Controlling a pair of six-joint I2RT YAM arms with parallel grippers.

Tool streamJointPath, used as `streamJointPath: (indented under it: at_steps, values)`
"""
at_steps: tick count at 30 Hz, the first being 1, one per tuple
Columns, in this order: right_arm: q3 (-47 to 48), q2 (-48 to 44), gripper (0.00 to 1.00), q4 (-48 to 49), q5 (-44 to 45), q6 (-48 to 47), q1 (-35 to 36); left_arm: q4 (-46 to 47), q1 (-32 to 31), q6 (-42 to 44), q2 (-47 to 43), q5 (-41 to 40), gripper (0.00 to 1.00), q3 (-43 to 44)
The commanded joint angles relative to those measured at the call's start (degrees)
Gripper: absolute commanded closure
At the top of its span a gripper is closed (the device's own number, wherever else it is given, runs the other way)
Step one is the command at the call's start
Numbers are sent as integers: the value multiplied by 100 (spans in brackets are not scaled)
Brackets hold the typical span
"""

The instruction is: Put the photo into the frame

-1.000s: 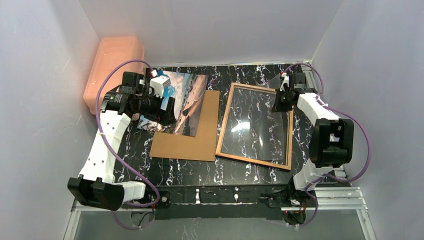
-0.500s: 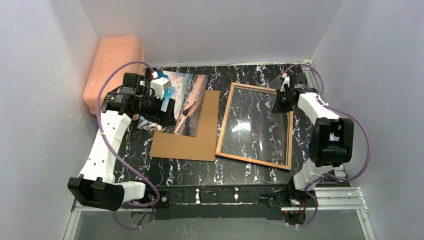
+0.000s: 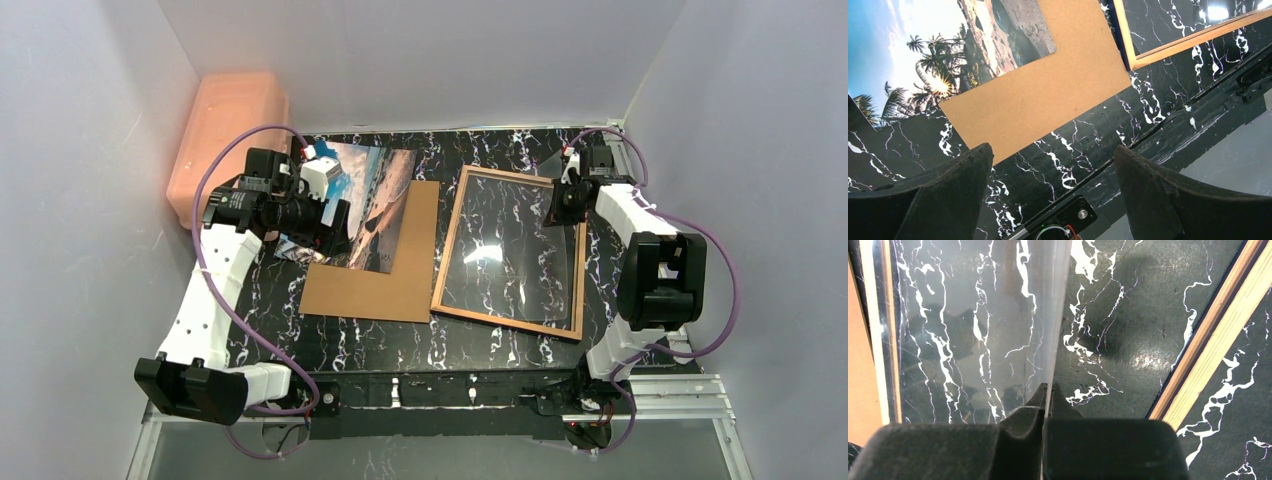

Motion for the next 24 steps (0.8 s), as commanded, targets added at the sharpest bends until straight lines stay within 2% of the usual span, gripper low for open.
streamJointPath:
  at_steps: [1, 24]
  values:
    - [146, 38, 99, -422, 149, -218, 26, -64, 33, 41, -158, 46, 11, -94]
    - [303, 5, 99, -676, -80, -256, -65, -26, 33, 14, -155, 108, 12, -67]
